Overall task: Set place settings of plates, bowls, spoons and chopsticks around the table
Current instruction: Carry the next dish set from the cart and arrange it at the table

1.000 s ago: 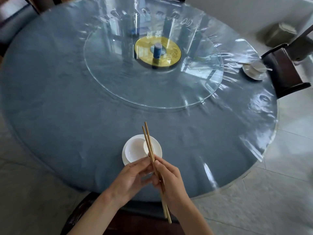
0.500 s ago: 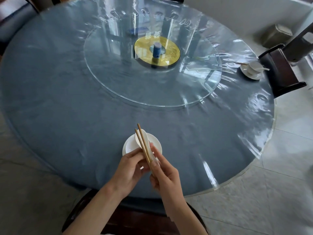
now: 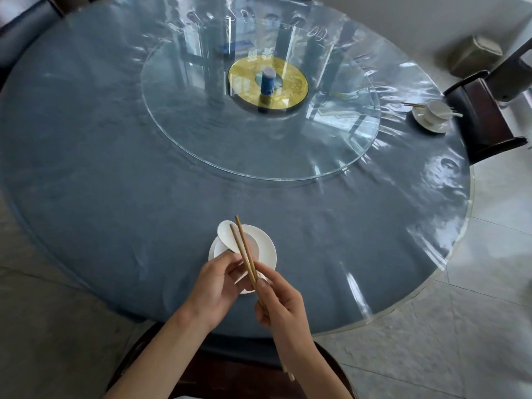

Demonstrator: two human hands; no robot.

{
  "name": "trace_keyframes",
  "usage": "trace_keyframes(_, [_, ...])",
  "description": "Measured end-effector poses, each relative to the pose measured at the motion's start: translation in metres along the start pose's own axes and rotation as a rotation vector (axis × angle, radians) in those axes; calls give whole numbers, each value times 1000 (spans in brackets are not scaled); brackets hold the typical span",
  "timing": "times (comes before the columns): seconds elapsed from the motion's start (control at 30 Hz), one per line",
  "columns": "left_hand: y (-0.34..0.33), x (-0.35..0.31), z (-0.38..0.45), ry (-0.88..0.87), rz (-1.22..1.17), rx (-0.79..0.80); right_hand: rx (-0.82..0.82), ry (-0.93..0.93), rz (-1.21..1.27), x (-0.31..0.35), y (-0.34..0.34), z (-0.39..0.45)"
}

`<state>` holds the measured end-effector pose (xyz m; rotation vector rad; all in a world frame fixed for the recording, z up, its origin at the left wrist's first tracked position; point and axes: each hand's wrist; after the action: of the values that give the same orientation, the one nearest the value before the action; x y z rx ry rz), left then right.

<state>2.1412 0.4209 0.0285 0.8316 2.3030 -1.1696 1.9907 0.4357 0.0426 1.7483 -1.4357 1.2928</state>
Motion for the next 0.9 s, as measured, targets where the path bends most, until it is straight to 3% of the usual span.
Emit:
trace_keyframes(0.13, [11,-9,15,28,-3,-167,-92,-39,66,-9,13,10])
trace_keyframes(0.3, [26,-16,30,9,255,-247,-255,-137,129,-27,35,37])
trace_keyframes(0.43, [41,-17,41,-2,582,-204,-387,-249,-40,-45,44,68])
trace_keyframes(0.53, [41,-16,52,-28,691,-230,-505,-336,-118,-54,45,90])
trace_keyframes(0.67, [39,-9,67,-21,788,-309,-490,-403,-210,-57,40,117])
trace_keyframes(0.9, [36,5,79,5,993,-350,-465,-371,-596,-66,32,131])
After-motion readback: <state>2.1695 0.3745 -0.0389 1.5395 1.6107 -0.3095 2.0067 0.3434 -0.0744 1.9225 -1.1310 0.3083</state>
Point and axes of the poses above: each hand's wrist, its own z-axis towards the middle knuckle, its own y-axis out of the back of the hand, x = y × z, and after that the axes turned 5 degrees about -y, right-handed
